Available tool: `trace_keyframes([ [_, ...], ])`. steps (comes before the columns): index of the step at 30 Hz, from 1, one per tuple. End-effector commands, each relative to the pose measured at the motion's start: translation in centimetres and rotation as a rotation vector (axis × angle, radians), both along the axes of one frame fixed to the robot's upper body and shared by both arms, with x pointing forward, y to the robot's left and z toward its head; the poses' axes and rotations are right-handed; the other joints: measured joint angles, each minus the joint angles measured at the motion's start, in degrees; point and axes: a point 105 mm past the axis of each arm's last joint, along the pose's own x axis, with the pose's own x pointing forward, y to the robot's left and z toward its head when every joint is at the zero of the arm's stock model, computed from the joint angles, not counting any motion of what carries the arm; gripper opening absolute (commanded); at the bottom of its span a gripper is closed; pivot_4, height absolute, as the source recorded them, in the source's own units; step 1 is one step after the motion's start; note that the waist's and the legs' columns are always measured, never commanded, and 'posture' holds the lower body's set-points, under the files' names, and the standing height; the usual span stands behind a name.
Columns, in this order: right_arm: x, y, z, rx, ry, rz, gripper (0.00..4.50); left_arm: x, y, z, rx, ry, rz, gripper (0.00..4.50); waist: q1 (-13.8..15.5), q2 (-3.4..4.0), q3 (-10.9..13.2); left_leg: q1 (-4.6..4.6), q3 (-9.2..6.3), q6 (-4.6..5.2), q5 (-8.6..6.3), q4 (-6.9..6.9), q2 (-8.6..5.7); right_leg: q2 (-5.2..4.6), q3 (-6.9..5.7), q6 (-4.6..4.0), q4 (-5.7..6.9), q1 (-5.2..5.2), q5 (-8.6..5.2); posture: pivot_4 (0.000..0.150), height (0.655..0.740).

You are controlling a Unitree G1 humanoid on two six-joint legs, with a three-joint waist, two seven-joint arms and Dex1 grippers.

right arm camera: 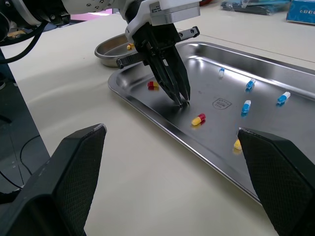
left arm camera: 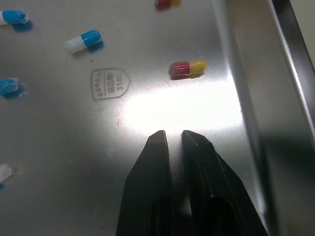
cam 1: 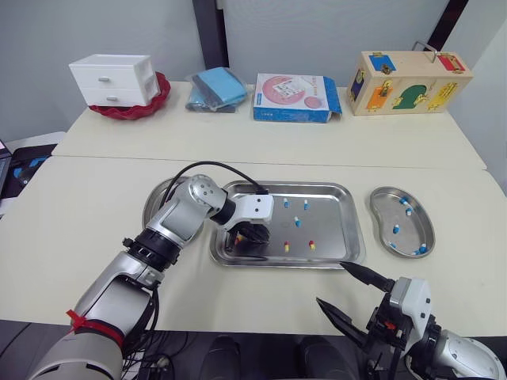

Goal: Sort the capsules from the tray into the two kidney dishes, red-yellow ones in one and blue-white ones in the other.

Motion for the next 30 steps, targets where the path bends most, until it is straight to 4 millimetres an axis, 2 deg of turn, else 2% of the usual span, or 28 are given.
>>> trace_keyframes([
  [1, 0.0, 0.2, 0.6, 0.007, -0.035, 0.007, 4.5, -0.2, 0.2, -0.6, 0.023, 0.006, 0.002, 0.51, 0.0, 0.0, 0.0, 0.0, 0.0, 0.0, 0.0, 0.0, 0.0, 0.0, 0.0, 0.0, 0.0, 0.0, 0.0, 0.15, 0.74],
  [5, 0.0, 0.3, 0.7, 0.007, -0.038, 0.01, 4.5, -0.1, 0.1, -0.1, -0.006, 0.01, 0.009, 0.51, 0.0, 0.0, 0.0, 0.0, 0.0, 0.0, 0.0, 0.0, 0.0, 0.0, 0.0, 0.0, 0.0, 0.0, 0.0, 0.15, 0.74],
  [10, 0.0, 0.4, 0.7, 0.01, -0.041, 0.007, 4.5, -0.4, 0.6, 4.0, -0.141, 0.037, 0.068, 0.51, -0.1, 0.0, 0.0, -0.04, 0.0, 0.0, 0.0, -0.01, 0.01, 0.0, 0.0, 0.0, 0.01, -0.04, 0.0, 0.15, 0.74],
  [11, 0.0, 0.5, 0.7, 0.01, -0.041, 0.008, 4.5, -0.6, 0.9, 4.5, -0.156, 0.042, 0.08, 0.89, -0.1, 0.0, 0.0, -0.06, -0.01, 0.0, 0.0, -0.02, 0.02, 0.0, -0.01, 0.0, 0.0, -0.06, 0.0, 0.15, 0.74],
  [13, 0.0, 0.6, 0.7, 0.013, -0.041, 0.014, 4.5, -0.9, 1.9, 5.7, -0.179, 0.056, 0.117, 1.36, -0.1, 0.0, 0.0, -0.05, -0.01, 0.0, 0.0, -0.02, 0.01, 0.0, -0.01, -0.01, 0.0, -0.05, -0.01, 0.15, 0.74],
  [16, 0.1, 0.7, 0.7, 0.015, -0.044, 0.02, 4.5, -1.0, 3.4, 6.6, -0.179, 0.053, 0.191, 2.34, -0.1, 0.01, 0.0, -0.04, -0.02, 0.0, 0.0, -0.02, 0.02, 0.0, -0.02, -0.01, 0.0, -0.05, -0.01, 0.15, 0.74],
  [19, 0.2, 0.7, 0.7, 0.014, -0.046, 0.024, 4.5, -1.2, 5.4, 6.0, -0.114, 0.044, 0.276, 3.31, -0.1, 0.01, 0.0, -0.03, -0.01, 0.0, 0.0, -0.02, 0.02, 0.0, -0.01, -0.01, 0.0, -0.03, -0.01, 0.15, 0.74],
  [23, 0.4, 0.7, 0.6, 0.015, -0.046, 0.03, 4.5, -2.2, 6.3, 4.3, -0.047, 0.077, 0.309, 4.49, 0.0, 0.01, 0.0, -0.03, -0.02, 0.0, 0.0, -0.02, 0.02, 0.0, -0.02, -0.02, -0.01, -0.04, -0.01, 0.15, 0.74],
  [27, 0.5, 0.8, 0.6, 0.018, -0.048, 0.041, 4.5, -2.1, 6.1, 2.7, 0.002, 0.047, 0.308, 4.49, 0.3, 0.0, 0.0, -0.03, -0.02, 0.0, 0.0, 0.0, 0.01, -0.01, -0.03, -0.02, 0.0, -0.03, -0.01, 0.15, 0.74],
  [30, 0.5, 0.8, 0.5, 0.018, -0.049, 0.043, 4.5, -1.9, 5.8, 2.1, 0.008, 0.043, 0.315, 4.49, 0.3, 0.0, 0.0, -0.04, -0.02, 0.0, 0.0, 0.0, 0.02, -0.01, -0.02, -0.02, 0.0, -0.04, -0.01, 0.15, 0.74],
])
